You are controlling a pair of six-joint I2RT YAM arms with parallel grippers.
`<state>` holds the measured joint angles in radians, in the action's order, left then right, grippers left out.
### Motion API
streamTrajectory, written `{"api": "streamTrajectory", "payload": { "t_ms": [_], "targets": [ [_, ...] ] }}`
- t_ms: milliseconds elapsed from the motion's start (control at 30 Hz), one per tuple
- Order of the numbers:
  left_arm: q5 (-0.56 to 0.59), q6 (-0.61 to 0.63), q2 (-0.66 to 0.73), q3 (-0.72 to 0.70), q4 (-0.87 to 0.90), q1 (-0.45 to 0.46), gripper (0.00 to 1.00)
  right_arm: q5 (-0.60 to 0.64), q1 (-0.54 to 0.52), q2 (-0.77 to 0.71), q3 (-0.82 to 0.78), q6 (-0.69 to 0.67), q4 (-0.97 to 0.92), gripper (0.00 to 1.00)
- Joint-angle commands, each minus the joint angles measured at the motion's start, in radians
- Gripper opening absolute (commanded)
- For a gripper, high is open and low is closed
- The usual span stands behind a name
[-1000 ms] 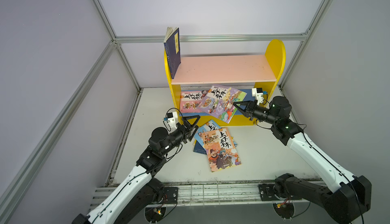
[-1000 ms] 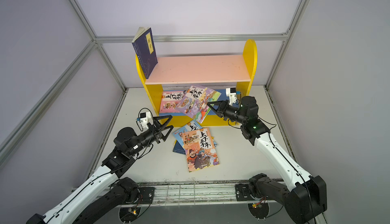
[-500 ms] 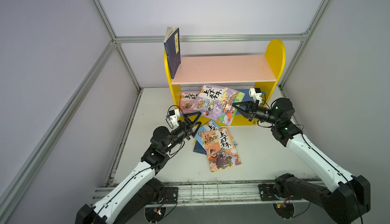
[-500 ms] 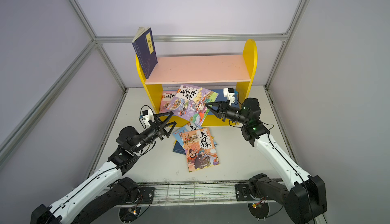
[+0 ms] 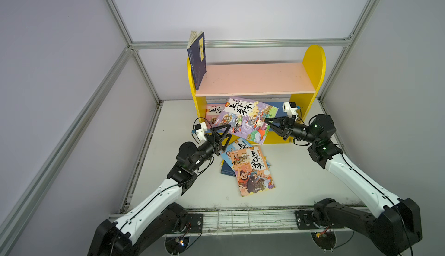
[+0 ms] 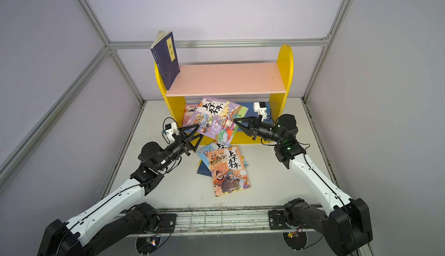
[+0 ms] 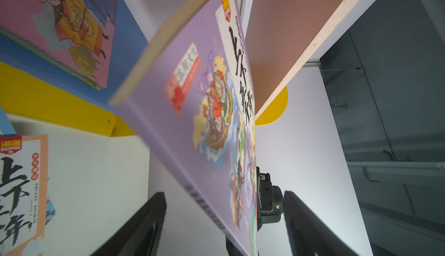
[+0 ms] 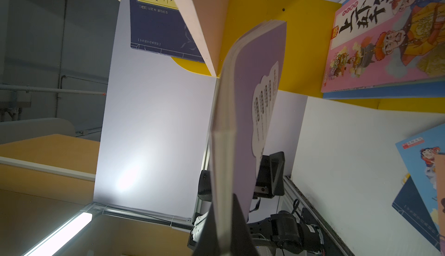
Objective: Stacking books/files
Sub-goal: Pick up the books, then place the book at the bookshelf.
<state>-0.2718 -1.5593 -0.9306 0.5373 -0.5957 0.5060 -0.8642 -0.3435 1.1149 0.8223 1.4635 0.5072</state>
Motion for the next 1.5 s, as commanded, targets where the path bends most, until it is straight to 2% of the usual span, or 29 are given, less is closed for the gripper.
{"api": "streamTrajectory", "payload": {
  "t_ms": [0, 67, 267, 367, 433, 467, 500, 533, 600, 667, 900, 1033, 1267, 1467],
  "targets": [
    [0.017, -0.011, -0.011, 0.005, -0.073, 0.002, 0.62, -0.021, -0.002, 0.025, -0.006, 0.018, 0.080, 0.00],
    [0.020, -0.013, -0.010, 0.002, -0.074, 0.005, 0.49, -0.025, -0.002, 0.030, -0.006, 0.014, 0.072, 0.00],
    [0.029, -0.021, -0.002, -0.016, -0.058, 0.005, 0.00, -0.042, -0.002, 0.062, -0.002, 0.009, 0.064, 0.00],
    [0.042, -0.021, 0.008, -0.020, -0.035, 0.005, 0.00, -0.057, -0.002, 0.081, 0.017, -0.016, 0.021, 0.00],
    [0.058, -0.013, 0.021, -0.025, -0.013, 0.005, 0.00, -0.061, -0.001, 0.082, 0.054, -0.101, -0.116, 0.00],
    [0.075, -0.013, 0.031, -0.030, 0.002, 0.006, 0.00, -0.047, -0.002, 0.081, 0.080, -0.163, -0.213, 0.10],
    [0.092, -0.011, 0.043, -0.038, 0.013, 0.005, 0.00, -0.016, 0.000, 0.075, 0.143, -0.298, -0.420, 0.47],
    [0.111, -0.010, 0.053, -0.046, 0.026, 0.005, 0.00, 0.030, -0.001, 0.066, 0.206, -0.421, -0.597, 0.64],
    [0.169, -0.007, 0.088, -0.065, 0.062, 0.005, 0.00, 0.114, 0.001, 0.051, 0.271, -0.535, -0.764, 0.78],
    [0.217, 0.000, 0.108, -0.076, 0.080, 0.005, 0.00, 0.179, 0.002, 0.036, 0.305, -0.607, -0.861, 0.84],
    [0.324, 0.013, 0.061, -0.054, 0.052, 0.017, 0.00, 0.253, 0.001, 0.034, 0.269, -0.690, -0.976, 0.85],
    [0.371, 0.070, 0.021, -0.004, 0.044, 0.034, 0.00, 0.278, -0.006, 0.011, 0.231, -0.701, -0.996, 0.86],
    [0.429, 0.144, -0.052, 0.051, 0.013, 0.061, 0.00, 0.271, -0.038, -0.043, 0.128, -0.597, -0.862, 0.88],
    [0.510, 0.200, -0.152, 0.073, -0.058, 0.120, 0.00, 0.278, -0.046, -0.020, 0.130, -0.562, -0.798, 0.87]
  ]
}}
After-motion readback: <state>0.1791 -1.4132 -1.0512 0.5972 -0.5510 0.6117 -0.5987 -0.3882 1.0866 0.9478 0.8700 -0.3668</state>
